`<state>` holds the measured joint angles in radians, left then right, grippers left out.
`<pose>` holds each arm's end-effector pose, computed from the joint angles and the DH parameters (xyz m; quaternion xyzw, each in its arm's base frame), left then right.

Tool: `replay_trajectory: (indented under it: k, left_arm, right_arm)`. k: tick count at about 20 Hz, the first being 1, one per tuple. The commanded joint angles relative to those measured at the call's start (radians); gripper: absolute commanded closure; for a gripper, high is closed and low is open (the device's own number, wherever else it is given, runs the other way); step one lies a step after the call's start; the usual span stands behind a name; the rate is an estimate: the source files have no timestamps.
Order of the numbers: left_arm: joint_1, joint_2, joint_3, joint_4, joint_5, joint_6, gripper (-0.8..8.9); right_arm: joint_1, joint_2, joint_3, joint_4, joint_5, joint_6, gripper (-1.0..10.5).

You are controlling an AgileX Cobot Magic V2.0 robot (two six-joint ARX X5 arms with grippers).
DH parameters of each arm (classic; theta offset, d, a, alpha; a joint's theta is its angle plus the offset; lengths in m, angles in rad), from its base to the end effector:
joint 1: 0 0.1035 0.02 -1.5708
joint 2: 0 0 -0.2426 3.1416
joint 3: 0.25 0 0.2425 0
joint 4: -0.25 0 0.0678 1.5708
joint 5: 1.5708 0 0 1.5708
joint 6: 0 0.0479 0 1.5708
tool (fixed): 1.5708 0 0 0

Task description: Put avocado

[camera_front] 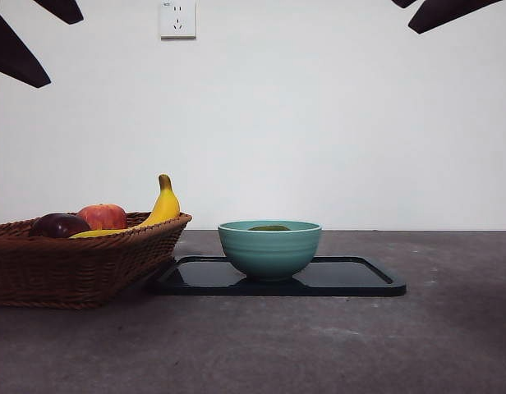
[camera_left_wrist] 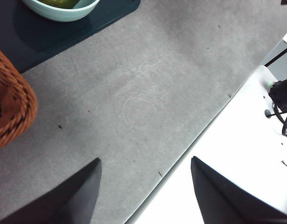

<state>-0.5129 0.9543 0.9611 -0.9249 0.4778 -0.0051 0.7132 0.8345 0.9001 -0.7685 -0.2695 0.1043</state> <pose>0.1472 -0.1082 0.2754 0.0058 0.4441 -0.4250 0.7887 0.1237 0.1239 0.2849 -0.0325 0.3585 0.4249 0.8306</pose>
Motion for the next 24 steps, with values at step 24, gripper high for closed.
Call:
replay_trajectory:
  k: [24]
  left_arm:
    - [-0.005,0.005,0.008,0.005,0.006,0.016,8.06]
  right_arm:
    - [0.012,0.006,0.007,0.029,-0.018,0.012,9.4]
